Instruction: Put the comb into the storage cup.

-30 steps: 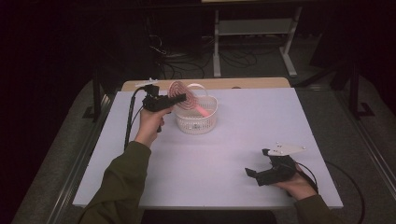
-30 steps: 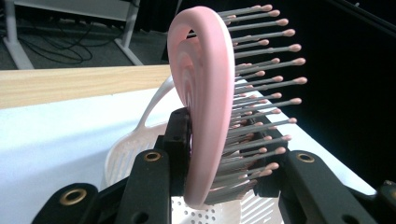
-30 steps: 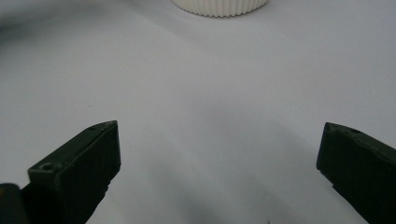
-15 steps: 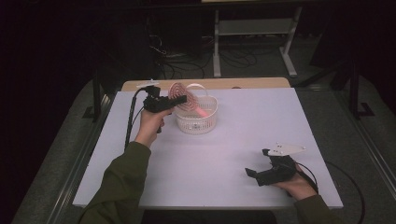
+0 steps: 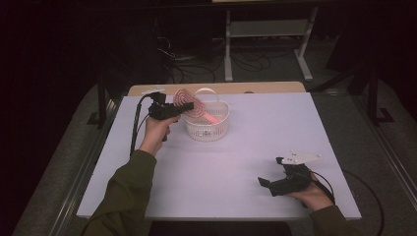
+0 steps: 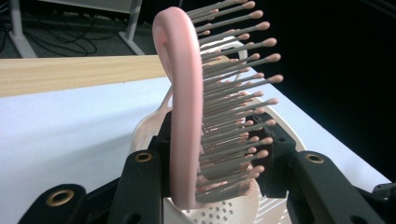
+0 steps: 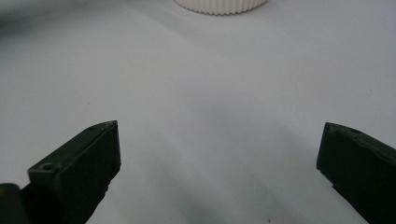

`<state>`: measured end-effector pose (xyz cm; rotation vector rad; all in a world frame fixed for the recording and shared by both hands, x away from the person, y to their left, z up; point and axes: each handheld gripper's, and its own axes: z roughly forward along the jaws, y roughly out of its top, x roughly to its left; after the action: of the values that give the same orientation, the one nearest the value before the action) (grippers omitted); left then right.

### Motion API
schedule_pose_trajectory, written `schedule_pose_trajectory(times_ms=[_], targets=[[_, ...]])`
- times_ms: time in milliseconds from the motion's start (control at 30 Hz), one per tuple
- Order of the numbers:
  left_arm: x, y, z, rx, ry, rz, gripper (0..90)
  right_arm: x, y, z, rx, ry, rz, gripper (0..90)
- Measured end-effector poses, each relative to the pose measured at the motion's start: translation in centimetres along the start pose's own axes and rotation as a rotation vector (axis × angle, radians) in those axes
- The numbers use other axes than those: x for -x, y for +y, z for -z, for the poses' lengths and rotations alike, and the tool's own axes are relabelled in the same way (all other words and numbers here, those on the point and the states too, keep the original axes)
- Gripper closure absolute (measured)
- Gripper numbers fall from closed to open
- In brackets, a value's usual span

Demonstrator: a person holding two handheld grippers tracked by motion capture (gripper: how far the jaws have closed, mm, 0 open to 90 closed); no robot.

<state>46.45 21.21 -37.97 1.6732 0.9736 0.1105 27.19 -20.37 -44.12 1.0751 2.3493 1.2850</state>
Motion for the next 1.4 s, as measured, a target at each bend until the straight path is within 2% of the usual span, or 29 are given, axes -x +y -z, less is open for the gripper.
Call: schedule_pose_trajectory(times_ms=[500, 667, 1067, 1267, 1400], targets=[[0.0, -0.1, 0.1, -0.012, 0.043, -0.055, 52.4, 0.0, 0.0, 0.0, -0.004, 0.002, 0.0, 0.0], [0.1, 0.0, 0.3, -0.013, 0.072, -0.076, 48.8, 0.0, 0.0, 0.0, -0.004, 0.002, 0.001, 0.0], [-0.2, -0.3, 1.0, -0.001, 0.075, -0.075, 44.4, 0.0, 0.0, -0.1, -0.006, 0.003, 0.001, 0.0], [-0.2, -0.2, 1.6, -0.003, 0.084, -0.096, 40.2, -0.1, 0.0, -0.1, -0.006, 0.005, 0.0, 0.0], [-0.1, -0.2, 2.2, -0.012, 0.094, -0.13, 35.6, -0.1, 0.0, -0.1, -0.006, 0.005, 0.001, 0.0]])
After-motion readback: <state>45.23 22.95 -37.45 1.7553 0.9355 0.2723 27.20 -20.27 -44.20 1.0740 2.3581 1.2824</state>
